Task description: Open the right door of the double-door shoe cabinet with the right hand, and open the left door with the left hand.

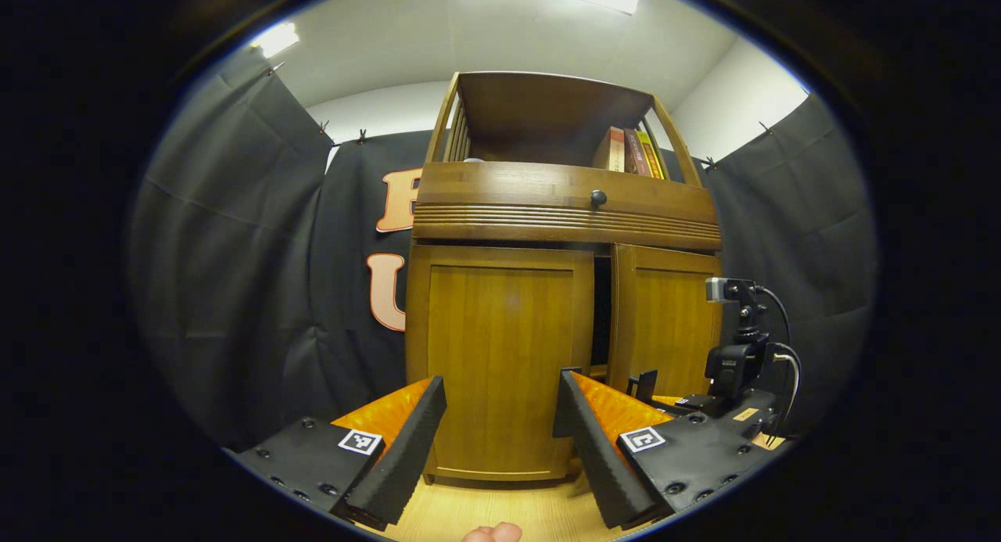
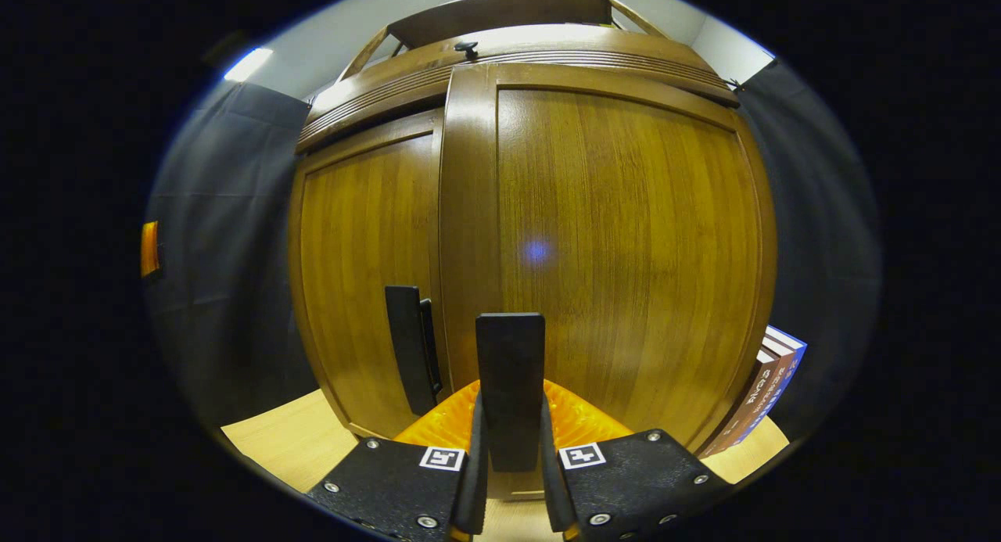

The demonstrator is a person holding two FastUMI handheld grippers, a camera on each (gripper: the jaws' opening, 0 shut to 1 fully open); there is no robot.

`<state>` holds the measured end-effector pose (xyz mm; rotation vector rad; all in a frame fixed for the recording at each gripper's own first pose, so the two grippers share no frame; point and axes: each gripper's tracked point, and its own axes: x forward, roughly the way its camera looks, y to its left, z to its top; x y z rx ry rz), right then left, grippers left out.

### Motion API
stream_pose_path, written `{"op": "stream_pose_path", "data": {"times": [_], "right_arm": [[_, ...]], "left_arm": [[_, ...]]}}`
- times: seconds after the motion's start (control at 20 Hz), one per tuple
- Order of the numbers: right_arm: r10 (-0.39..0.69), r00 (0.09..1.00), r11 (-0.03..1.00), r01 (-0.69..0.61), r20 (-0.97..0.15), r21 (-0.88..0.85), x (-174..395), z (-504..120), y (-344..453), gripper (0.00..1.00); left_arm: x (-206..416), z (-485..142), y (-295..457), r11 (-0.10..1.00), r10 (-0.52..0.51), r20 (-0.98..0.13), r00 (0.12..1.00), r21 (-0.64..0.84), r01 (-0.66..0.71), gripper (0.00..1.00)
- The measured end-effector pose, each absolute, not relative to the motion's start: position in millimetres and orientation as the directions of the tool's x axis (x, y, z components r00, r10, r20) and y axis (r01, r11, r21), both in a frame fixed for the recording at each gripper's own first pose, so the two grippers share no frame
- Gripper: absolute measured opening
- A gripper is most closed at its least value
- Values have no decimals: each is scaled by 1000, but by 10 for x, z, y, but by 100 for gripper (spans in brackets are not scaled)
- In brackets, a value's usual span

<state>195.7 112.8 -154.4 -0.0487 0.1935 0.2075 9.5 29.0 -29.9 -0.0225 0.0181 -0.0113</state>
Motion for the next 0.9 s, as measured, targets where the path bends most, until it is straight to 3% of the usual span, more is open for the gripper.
{"op": "stream_pose_path", "data": {"times": [0.9], "right_arm": [[232,939,967,-252,-254,-49,941,-1403,452,30]], "left_arm": [[16,-357,-511,997,-74,3,997,-22,74,95]]}}
